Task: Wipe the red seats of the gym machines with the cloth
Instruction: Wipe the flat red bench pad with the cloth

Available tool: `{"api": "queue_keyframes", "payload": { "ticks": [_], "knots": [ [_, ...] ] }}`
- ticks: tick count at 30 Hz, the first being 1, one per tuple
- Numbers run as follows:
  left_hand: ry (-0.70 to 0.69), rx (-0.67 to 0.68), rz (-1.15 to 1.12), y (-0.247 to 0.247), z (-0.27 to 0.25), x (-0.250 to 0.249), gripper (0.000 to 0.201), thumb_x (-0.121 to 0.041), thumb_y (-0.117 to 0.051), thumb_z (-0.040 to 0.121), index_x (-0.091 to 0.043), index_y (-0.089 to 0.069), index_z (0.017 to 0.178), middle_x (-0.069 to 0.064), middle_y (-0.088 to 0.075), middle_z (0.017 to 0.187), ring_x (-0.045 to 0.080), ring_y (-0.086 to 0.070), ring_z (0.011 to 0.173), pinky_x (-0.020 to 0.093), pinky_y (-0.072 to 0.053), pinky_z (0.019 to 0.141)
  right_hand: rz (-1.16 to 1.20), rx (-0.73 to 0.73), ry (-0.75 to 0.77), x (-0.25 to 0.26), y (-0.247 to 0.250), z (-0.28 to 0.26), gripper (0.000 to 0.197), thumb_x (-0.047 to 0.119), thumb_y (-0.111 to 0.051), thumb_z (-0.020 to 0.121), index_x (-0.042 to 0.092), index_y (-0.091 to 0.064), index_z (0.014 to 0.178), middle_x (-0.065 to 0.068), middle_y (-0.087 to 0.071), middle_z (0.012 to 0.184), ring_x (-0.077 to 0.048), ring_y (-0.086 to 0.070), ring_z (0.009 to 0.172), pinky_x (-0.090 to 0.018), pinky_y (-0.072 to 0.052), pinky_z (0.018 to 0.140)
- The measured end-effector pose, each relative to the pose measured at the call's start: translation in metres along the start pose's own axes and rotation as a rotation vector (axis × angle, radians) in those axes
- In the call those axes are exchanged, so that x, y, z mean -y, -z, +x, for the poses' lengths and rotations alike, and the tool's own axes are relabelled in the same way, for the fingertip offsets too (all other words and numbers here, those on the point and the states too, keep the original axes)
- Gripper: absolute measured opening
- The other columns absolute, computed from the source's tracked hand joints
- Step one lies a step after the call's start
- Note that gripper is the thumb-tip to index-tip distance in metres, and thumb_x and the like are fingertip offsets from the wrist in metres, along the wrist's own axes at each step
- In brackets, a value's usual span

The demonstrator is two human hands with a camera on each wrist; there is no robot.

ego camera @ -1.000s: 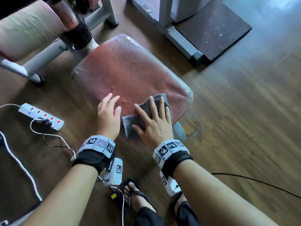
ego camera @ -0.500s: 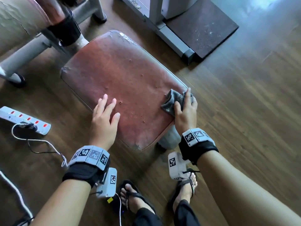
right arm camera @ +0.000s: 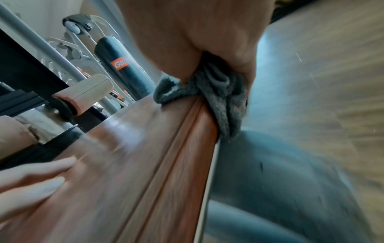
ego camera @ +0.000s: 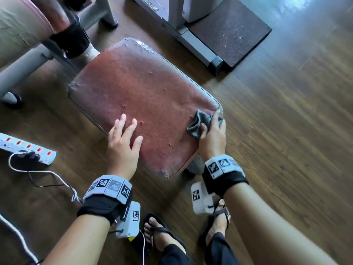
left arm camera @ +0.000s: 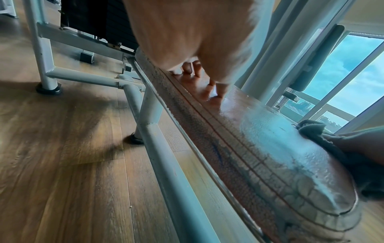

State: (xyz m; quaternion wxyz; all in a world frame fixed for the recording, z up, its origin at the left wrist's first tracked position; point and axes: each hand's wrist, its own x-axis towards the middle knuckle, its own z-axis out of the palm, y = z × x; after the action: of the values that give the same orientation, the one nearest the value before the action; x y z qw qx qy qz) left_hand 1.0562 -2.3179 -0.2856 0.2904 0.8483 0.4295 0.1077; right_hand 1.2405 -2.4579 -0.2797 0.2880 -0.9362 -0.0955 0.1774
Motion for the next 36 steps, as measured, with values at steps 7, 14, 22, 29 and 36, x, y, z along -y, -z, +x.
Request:
{"api": "queue_keyframes", "payload": {
  "ticks": [7, 14, 22, 29, 36],
  "knots": [
    [-0.003, 0.017, 0.001, 0.001, -0.001, 0.000, 0.047, -0.020, -0.061, 0.095, -0.020, -0.052, 0.141, 0.001, -0.029, 0.158, 0.025, -0.024, 0.144, 0.038, -0.025, 0.115, -0.033, 0.033, -0.010, 0.006, 0.002, -0.004, 0.063, 0.025, -0.041, 0.102, 0.019, -0.007, 0.155, -0.015, -0.007, 0.160, -0.036, -0.027, 0.141, -0.038, -0.026, 0.113],
    [-0.008, 0.020, 0.002, -0.001, 0.000, 0.003, 0.047, -0.021, -0.061, 0.095, -0.020, -0.052, 0.141, 0.002, -0.029, 0.158, 0.026, -0.023, 0.144, 0.040, -0.025, 0.116, -0.050, 0.066, -0.052, 0.012, 0.011, 0.015, 0.064, 0.027, -0.041, 0.102, 0.020, -0.006, 0.155, -0.013, -0.008, 0.160, -0.036, -0.034, 0.137, -0.037, -0.029, 0.110],
    [0.002, 0.006, 0.004, -0.003, 0.000, 0.001, 0.046, -0.020, -0.060, 0.095, -0.020, -0.052, 0.140, 0.002, -0.029, 0.158, 0.025, -0.022, 0.146, 0.041, -0.025, 0.116, -0.026, 0.081, -0.080, 0.010, -0.001, -0.009, 0.064, 0.032, -0.040, 0.102, 0.025, -0.004, 0.155, -0.010, 0.000, 0.161, -0.038, -0.034, 0.136, -0.039, -0.032, 0.108],
    [0.022, 0.013, 0.002, -0.001, 0.000, -0.001, 0.046, -0.020, -0.062, 0.094, -0.021, -0.053, 0.140, 0.001, -0.030, 0.157, 0.026, -0.023, 0.145, 0.042, -0.026, 0.114, 0.023, 0.043, -0.100, 0.017, -0.005, -0.023, 0.066, 0.030, -0.041, 0.102, 0.022, -0.002, 0.155, -0.011, 0.004, 0.161, -0.034, -0.026, 0.141, -0.038, -0.029, 0.111],
    [0.024, 0.007, -0.001, -0.001, 0.000, -0.002, 0.046, -0.020, -0.063, 0.093, -0.021, -0.054, 0.139, 0.001, -0.032, 0.157, 0.026, -0.025, 0.144, 0.042, -0.028, 0.114, 0.013, 0.151, -0.027, 0.008, -0.009, -0.050, 0.070, 0.028, -0.042, 0.102, 0.016, 0.002, 0.155, -0.020, 0.010, 0.159, -0.038, -0.019, 0.144, -0.038, -0.024, 0.114]
  ]
}}
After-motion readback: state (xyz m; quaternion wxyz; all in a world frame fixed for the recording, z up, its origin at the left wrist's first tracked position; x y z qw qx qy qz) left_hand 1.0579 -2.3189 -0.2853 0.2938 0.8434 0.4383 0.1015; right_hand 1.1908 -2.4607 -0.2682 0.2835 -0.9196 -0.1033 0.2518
